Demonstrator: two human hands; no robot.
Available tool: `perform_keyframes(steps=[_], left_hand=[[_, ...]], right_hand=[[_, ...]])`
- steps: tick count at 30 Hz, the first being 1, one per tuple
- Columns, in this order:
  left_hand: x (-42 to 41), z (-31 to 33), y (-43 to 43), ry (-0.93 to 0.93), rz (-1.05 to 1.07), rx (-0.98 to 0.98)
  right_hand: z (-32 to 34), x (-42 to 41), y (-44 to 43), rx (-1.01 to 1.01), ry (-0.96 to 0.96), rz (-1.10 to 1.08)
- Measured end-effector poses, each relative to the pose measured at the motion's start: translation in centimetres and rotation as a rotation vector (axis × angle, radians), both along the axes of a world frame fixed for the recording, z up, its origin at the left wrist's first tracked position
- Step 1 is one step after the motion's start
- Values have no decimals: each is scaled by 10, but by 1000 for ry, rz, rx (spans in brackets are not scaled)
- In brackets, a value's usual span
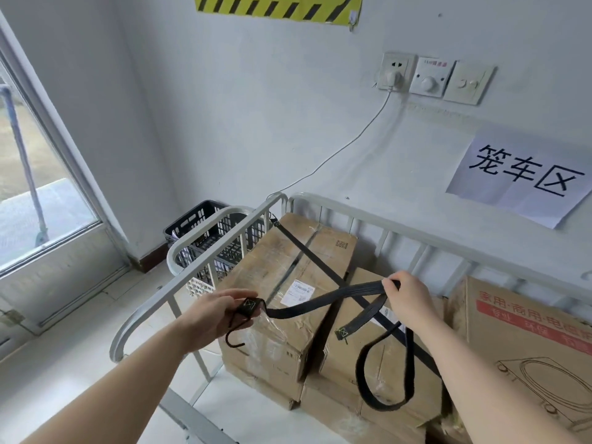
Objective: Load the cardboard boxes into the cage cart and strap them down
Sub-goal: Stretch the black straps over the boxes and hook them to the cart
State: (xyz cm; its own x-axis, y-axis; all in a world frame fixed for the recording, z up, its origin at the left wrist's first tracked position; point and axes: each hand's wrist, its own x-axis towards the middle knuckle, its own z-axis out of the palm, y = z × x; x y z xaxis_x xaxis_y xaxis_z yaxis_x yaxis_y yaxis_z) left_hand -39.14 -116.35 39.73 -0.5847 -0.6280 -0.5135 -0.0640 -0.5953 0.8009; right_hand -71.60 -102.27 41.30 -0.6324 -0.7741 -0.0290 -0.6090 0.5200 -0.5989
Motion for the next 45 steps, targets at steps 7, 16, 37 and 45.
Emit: perform_keyframes(steps=[7,16,37,45], left_hand=[[0,-6,-3,26,64,-113],[13,-59,-20,-380,324,-212],[-18,-151,-180,-205,826,475],[-53,-174,-211,-182,766,489]], right_hand=[[-2,11,-8,16,-5,14],[-14,14,-16,48,-16,33],[-59,16,-138,137,-109,-45],[-69,9,-147,114,-208,-112]])
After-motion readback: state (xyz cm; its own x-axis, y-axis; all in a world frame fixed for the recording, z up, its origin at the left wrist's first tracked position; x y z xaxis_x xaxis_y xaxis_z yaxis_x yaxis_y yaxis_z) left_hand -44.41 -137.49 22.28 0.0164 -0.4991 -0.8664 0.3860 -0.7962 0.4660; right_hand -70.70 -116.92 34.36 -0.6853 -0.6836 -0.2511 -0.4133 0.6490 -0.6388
